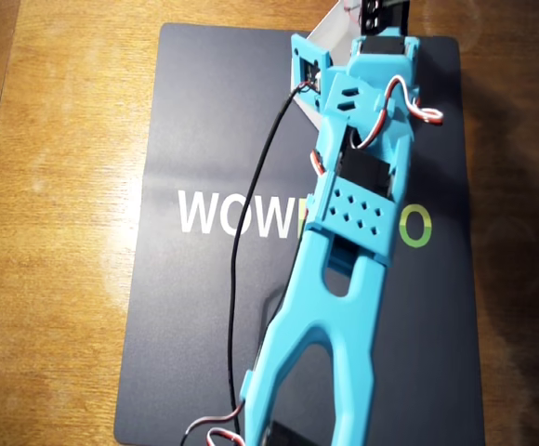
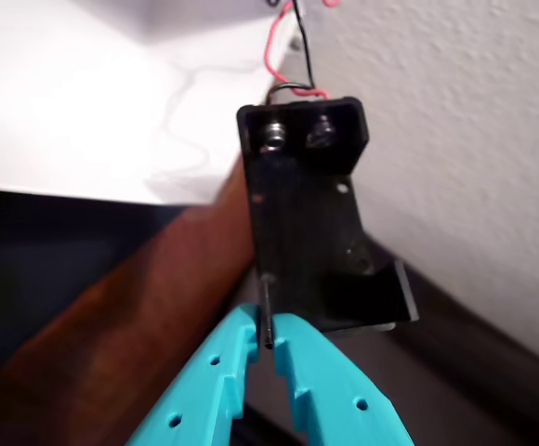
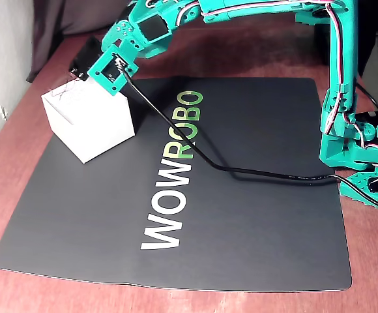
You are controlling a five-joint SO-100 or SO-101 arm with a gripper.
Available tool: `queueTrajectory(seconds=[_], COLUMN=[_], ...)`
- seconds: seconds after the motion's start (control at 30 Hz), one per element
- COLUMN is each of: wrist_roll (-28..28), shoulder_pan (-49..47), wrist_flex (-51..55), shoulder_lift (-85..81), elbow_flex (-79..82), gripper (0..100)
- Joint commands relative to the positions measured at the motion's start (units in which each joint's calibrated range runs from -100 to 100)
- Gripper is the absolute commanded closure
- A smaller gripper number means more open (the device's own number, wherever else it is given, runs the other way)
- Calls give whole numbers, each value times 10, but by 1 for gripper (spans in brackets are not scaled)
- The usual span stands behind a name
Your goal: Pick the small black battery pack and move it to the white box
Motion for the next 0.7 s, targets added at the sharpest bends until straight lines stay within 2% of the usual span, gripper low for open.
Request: queueTrajectory(seconds=[0.0, 0.2, 0.67], wrist_roll=[1, 1, 4], shoulder_pan=[5, -1, -15], wrist_flex=[33, 84, 84], shoulder_lift=[-4, -4, -3], elbow_flex=[-33, -33, -33], gripper=[99, 99, 99])
